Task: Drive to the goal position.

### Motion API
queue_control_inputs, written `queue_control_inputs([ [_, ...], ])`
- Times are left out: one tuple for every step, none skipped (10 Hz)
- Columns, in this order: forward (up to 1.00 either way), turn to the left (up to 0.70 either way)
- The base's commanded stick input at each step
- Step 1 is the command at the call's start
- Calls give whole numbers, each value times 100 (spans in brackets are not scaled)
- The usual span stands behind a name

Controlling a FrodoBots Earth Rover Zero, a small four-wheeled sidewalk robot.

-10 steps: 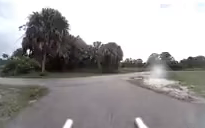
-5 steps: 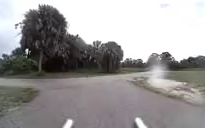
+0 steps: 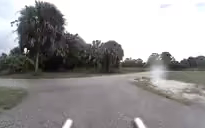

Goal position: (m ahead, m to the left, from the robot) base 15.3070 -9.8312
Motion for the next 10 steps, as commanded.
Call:
queue_control_inputs([
  [85, 0],
  [85, 0],
  [85, 0],
  [85, 0],
  [85, 0],
  [85, 0],
  [85, 0],
  [85, 0],
  [85, 0],
  [85, 0],
])
